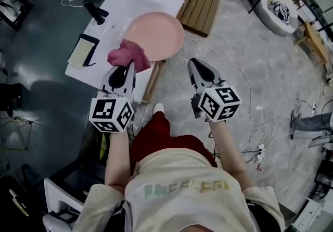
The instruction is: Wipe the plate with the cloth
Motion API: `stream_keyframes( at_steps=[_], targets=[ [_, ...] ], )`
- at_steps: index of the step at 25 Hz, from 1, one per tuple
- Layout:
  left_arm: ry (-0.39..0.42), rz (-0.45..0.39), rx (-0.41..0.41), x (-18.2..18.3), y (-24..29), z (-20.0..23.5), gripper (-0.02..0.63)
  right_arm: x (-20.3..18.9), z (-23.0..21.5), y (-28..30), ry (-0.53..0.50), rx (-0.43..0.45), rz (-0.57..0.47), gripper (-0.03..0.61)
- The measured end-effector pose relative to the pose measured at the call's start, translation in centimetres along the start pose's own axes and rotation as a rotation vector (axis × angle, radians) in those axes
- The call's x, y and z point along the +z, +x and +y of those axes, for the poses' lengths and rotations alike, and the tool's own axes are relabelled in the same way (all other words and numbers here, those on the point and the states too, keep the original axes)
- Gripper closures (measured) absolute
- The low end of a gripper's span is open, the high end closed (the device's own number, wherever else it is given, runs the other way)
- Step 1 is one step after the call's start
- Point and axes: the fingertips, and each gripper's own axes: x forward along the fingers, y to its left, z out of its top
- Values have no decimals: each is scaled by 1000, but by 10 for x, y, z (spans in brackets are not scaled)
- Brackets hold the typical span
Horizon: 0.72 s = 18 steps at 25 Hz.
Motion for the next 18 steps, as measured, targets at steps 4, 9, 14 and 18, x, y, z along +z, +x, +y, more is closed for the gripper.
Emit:
stream_keyframes(
  at_steps=[4, 9, 14, 18],
  targets=[
    [-4, 3, -15, 8, 29, 25, 554, 11, -9, 40, -28, -28, 17, 538],
    [-6, 5, -42, 15, 57, 43, 554, 17, -19, 71, -46, -55, 31, 538],
    [0, 16, -73, 18, 78, 48, 554, 21, -29, 86, -59, -78, 39, 538],
    [-1, 26, -88, 17, 95, 48, 554, 26, -42, 93, -73, -88, 51, 538]
  ],
)
